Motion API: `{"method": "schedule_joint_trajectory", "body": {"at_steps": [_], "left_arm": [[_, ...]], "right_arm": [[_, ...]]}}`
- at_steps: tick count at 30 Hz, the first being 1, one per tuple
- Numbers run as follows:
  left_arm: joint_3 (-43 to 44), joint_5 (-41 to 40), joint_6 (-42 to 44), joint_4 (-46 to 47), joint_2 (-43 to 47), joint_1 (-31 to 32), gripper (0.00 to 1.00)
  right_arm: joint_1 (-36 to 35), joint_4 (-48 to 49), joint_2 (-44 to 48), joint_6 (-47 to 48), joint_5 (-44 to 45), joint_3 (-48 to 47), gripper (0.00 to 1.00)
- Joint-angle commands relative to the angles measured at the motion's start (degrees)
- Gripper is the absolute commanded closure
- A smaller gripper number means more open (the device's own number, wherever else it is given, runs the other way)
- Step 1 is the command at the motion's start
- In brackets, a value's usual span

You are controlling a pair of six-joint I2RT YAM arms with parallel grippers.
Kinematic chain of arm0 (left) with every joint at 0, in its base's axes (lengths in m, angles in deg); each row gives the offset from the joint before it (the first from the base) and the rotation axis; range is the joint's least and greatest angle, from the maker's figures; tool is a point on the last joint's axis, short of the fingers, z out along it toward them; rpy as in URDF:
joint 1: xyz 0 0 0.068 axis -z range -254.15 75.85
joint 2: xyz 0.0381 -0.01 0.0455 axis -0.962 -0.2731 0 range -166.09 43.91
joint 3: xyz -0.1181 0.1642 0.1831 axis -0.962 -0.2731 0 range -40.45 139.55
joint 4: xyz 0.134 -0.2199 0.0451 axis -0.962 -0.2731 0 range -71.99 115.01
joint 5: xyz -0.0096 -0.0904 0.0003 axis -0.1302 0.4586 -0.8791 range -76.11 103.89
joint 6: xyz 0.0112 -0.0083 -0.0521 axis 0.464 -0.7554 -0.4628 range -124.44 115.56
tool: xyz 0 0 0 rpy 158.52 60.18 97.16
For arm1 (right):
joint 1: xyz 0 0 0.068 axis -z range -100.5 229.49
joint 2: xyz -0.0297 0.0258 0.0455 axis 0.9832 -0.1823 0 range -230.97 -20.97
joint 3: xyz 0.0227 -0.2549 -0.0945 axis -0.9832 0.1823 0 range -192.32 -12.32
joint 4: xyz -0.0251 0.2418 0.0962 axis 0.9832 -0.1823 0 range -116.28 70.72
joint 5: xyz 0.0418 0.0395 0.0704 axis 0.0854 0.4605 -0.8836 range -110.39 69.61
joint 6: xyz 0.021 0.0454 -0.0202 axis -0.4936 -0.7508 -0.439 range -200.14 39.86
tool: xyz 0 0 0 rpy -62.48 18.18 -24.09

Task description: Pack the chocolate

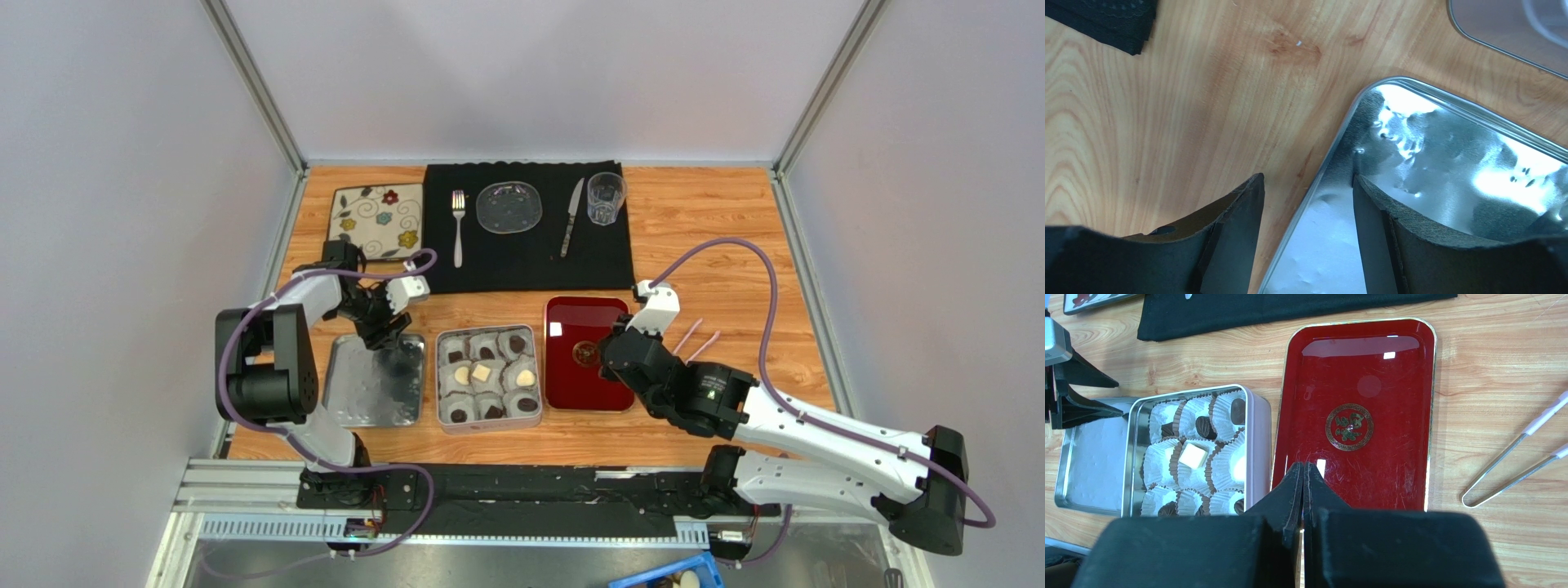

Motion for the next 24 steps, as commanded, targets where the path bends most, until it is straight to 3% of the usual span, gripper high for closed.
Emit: {"method": "schedule_joint_trajectory", "body": {"at_steps": [1,6,11,19,24], "left_arm": [[2.4,0.4,1.6,-1.2,-2.2,0.0,0.37],[2.9,0.1,2.0,-1.7,-3.2,-0.1,0.44],[4.9,-0.2,2.7,-4.5,-4.5,-0.1,0.67],[6.5,-1.6,3.2,-7.5,-5.8,-0.1,0.83],[6.4,-1.8,3.1,-9.4,-1.6,-0.1,0.92]], "right_arm": [[-0.3,0.8,0.7,-0.5,0.7,-1.2,1.00],[-0.3,0.5,0.9,-0.6,0.7,-1.2,1.00],[-0.3,0.5,0.8,-0.5,1.0,-1.3,1.00],[-0.3,0.4,0.9,-0.6,1.1,-1.1,1.00],[-0.3,0.6,1.3,-0.6,0.5,-0.9,1.00]]}}
